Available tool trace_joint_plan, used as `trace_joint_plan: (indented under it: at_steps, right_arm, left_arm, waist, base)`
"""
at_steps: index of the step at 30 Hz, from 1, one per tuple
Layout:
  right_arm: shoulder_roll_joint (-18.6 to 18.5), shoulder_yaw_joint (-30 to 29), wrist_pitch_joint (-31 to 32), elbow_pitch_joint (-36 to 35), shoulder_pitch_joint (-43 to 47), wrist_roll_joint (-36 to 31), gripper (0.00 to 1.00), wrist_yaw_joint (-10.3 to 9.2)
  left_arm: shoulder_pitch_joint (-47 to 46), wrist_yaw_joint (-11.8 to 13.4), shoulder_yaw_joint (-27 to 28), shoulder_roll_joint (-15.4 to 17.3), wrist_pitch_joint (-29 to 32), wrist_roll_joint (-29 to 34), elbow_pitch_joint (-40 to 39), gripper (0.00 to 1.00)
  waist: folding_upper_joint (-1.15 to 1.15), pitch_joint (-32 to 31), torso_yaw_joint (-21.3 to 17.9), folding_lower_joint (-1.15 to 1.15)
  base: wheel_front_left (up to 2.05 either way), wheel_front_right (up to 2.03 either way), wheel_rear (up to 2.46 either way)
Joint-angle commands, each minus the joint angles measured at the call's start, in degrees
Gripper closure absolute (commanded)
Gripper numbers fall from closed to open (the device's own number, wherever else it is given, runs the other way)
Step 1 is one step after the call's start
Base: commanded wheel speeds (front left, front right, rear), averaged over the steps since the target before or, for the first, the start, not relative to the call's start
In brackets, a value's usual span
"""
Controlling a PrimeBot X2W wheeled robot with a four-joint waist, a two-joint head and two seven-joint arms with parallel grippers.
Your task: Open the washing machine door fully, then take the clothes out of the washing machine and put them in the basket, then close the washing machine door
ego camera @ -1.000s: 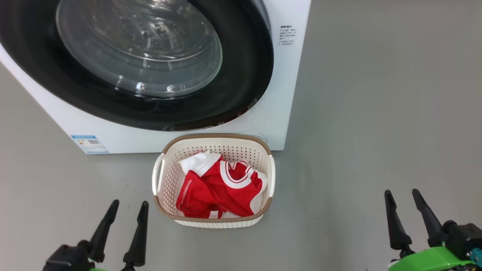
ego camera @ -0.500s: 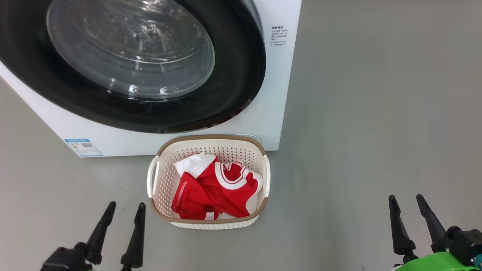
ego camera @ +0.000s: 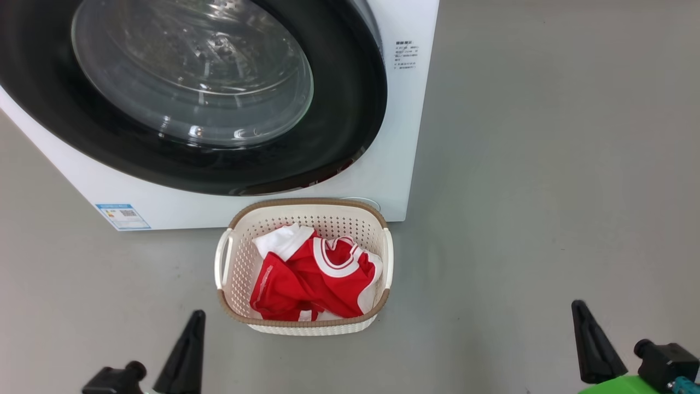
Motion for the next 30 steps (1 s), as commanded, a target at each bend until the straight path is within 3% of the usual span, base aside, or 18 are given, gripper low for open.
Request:
trace_joint_plan:
  at_steps: [1,7,11,30]
  right_arm:
    - [-0.13,0.02,0.14,-0.56,-0.03,0.73,1.00,0.00]
    - [-0.37,0.23,1.00,-0.79,-0.36,4.47,1.00,0.00]
    - [-0.53,0.38,1.57,-0.69,-0.79,6.95,1.00,-0.01]
    - [-1.13,0.83,4.24,-0.74,-2.45,17.99,1.00,-0.02]
  left_arm:
    - [-0.02,0.00,0.08,0.22,0.15,-0.68,-0.50,1.00]
    - [-0.11,-0.01,0.40,0.19,0.96,-4.20,-0.58,1.00]
    - [-0.32,-0.02,0.60,0.17,1.51,-6.54,-0.44,1.00]
    - [-1.22,-0.09,1.65,-0.03,4.07,-16.94,-0.08,1.00]
  waist:
    - [0.00,-0.01,-0.02,0.00]
    - [0.00,-0.51,-0.24,0.13]
    - [0.00,-0.62,-0.38,0.01]
    - [0.00,-1.53,-0.99,0.00]
  base:
    - [0.00,0.00,0.00]
    - [0.00,0.00,0.00]
    - [0.00,0.00,0.00]
    - [0.00,0.00,0.00]
